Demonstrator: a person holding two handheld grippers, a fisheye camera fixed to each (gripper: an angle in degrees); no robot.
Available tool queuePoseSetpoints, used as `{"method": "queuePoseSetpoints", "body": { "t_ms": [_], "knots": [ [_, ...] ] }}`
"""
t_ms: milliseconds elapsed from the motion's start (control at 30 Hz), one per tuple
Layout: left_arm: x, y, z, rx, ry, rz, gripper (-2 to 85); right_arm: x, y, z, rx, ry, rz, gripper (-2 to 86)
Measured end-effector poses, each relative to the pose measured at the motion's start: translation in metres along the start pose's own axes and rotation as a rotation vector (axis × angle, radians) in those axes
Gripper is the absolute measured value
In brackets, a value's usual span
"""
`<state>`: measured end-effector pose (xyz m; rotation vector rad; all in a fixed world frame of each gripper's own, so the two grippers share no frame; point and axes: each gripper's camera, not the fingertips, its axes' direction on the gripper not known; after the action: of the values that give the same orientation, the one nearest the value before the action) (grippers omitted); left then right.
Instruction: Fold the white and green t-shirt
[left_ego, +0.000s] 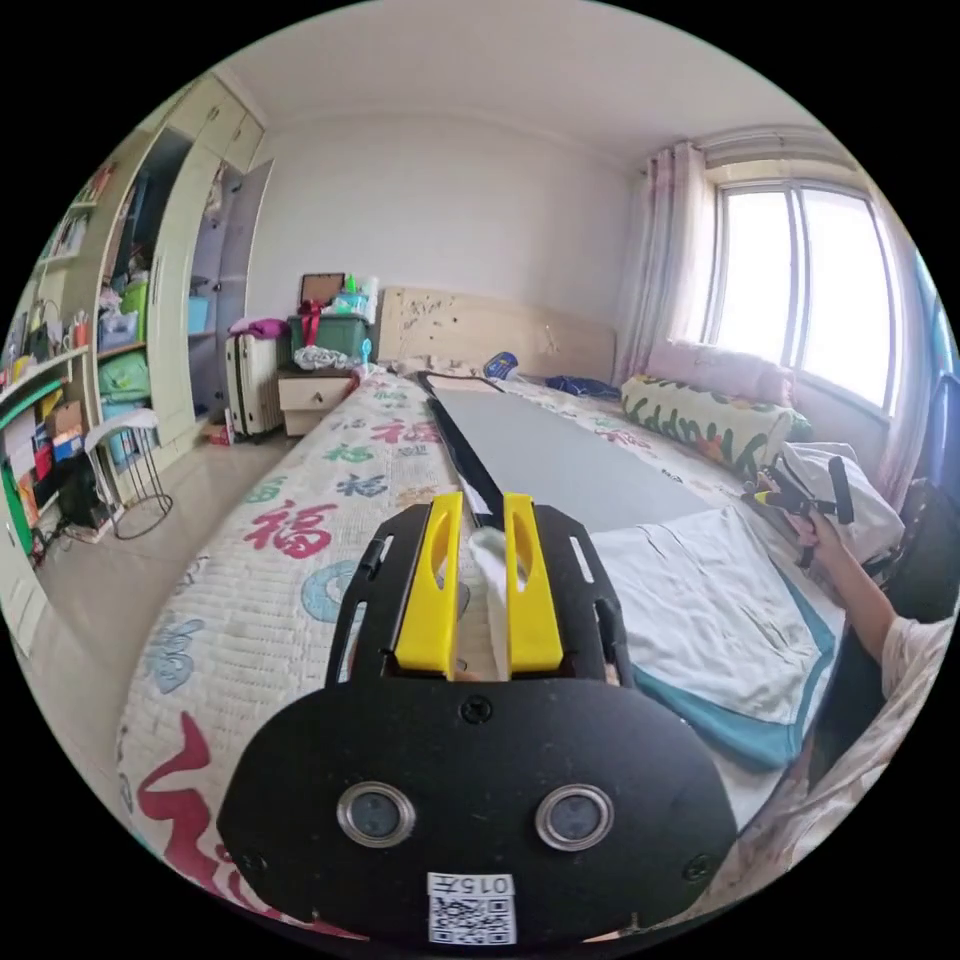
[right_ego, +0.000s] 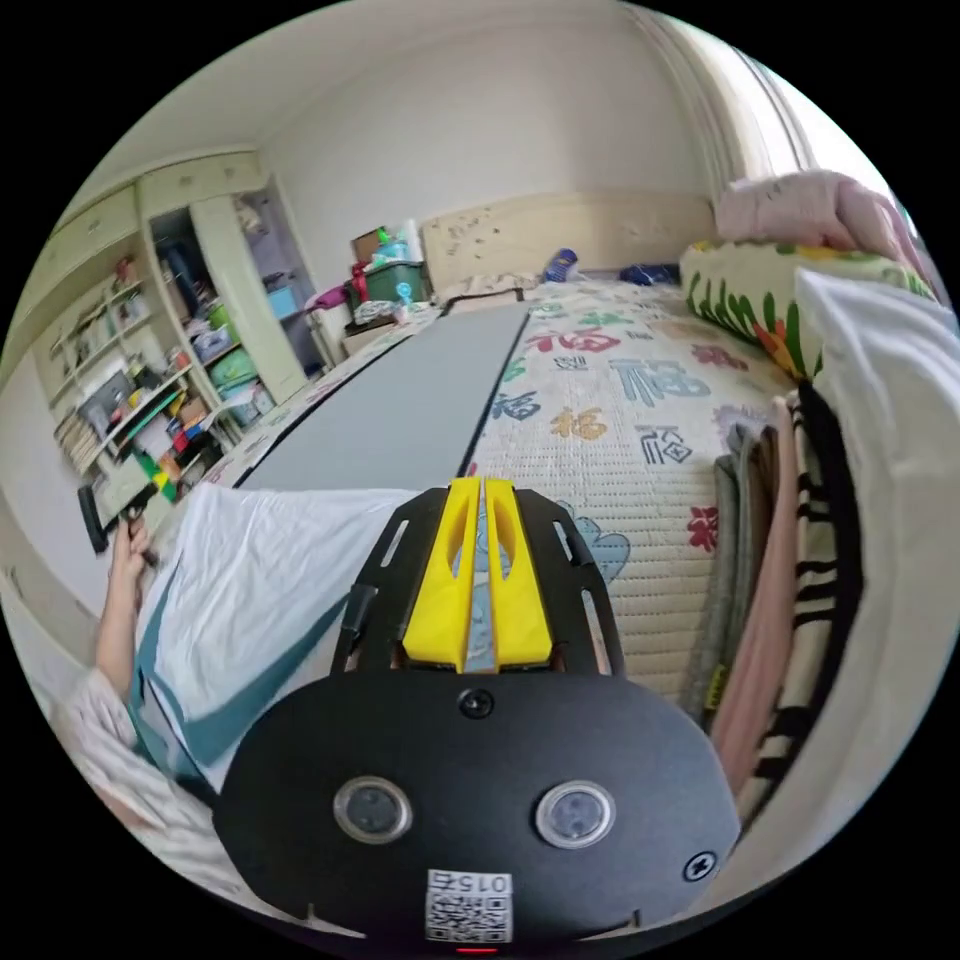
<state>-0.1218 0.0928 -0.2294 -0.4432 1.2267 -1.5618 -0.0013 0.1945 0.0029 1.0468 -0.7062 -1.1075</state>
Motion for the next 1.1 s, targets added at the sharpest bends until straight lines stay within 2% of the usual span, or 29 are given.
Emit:
{"method": "queuePoseSetpoints", "body": {
  "t_ms": [100,167,267,367,433,600,700,833,900,1100],
  "knots": [
    [0.021,0.015,-0.057,-0.031,0.110,0.044,7.4,-0.025,0.025,-0.056,-0.008,-0.023,-0.134,3.7],
    [0.033,0.050,-0.094,-0.046,0.213,0.011,8.2,-0.021,0.054,-0.096,-0.016,-0.231,-0.115,7.0],
    [0.034,0.104,-0.132,-0.048,0.215,-0.086,10.7,0.001,0.096,-0.127,-0.008,-0.459,-0.068,10.4],
    [0.028,0.148,-0.154,-0.090,0.107,-0.180,11.9,0.020,0.138,-0.138,-0.033,-0.383,0.028,12.3],
    [0.022,0.166,-0.157,-0.113,0.099,-0.245,12.8,0.026,0.159,-0.140,-0.059,-0.309,0.068,13.2],
    [0.016,0.188,-0.153,-0.142,0.204,-0.290,12.2,0.033,0.195,-0.148,-0.019,-0.315,0.134,13.4],
    [0.010,0.190,-0.159,-0.129,0.233,-0.294,8.3,0.033,0.205,-0.152,-0.033,-0.340,0.131,13.2],
    [-0.004,0.199,-0.165,-0.101,0.325,-0.323,1.1,0.031,0.214,-0.148,-0.102,-0.403,0.109,8.7],
    [-0.006,0.203,-0.175,-0.069,0.313,-0.325,0.3,0.031,0.220,-0.143,-0.132,-0.466,0.099,6.0],
    [0.000,0.219,-0.216,-0.012,0.276,-0.284,-0.3,0.033,0.252,-0.159,-0.076,-0.427,0.111,1.0]
  ]
}}
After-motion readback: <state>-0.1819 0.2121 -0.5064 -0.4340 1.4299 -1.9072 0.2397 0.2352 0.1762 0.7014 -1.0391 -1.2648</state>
